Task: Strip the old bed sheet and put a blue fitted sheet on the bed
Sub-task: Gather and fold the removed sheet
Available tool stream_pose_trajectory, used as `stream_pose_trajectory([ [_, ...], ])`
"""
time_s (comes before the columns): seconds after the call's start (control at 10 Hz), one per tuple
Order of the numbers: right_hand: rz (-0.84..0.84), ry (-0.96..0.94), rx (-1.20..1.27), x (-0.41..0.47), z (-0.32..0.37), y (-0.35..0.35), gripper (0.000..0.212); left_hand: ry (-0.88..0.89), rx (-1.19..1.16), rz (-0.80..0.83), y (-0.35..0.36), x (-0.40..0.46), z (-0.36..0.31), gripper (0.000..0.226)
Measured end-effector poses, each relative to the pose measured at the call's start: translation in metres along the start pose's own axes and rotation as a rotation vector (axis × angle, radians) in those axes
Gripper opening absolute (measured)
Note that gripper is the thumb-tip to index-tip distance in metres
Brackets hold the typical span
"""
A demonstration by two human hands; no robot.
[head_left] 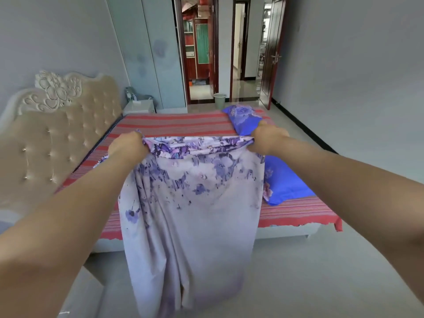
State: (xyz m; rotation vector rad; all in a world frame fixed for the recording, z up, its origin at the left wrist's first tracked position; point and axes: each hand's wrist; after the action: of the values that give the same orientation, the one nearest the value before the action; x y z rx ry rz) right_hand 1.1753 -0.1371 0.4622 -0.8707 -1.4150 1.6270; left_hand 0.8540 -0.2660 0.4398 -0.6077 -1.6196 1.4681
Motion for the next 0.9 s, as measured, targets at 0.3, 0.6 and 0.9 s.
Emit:
stream_pose_trajectory([
  [0.3,-1.179,-0.244,0.407,-0.011,0.029,-0.055,0.018,-0.175,-1.173,-0.944,-0.054,0.003,-0.021,0.023],
  [0.6,0.173,-0.034,0.147,-0.017,-0.026,0.047,0.043,0.043,-0.123,0.281,0.054,-0.032,0.007,0.027],
  [0.9,0.005,-0.105,0.426,-0.007,-0.021,0.000,0.088,-0.030,-0.468,-0.028,0.018,0.000,-0.002,0.026],
])
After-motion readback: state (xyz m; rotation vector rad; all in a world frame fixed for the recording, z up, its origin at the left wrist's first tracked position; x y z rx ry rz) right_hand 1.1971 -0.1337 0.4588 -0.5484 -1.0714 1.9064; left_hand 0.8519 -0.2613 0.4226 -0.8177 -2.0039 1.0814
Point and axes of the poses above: each hand's wrist, its own x-axis towards the middle knuckle, its own y-axis out of the palm, z = x × y, and after that the axes turned 11 degrees about x, right-handed
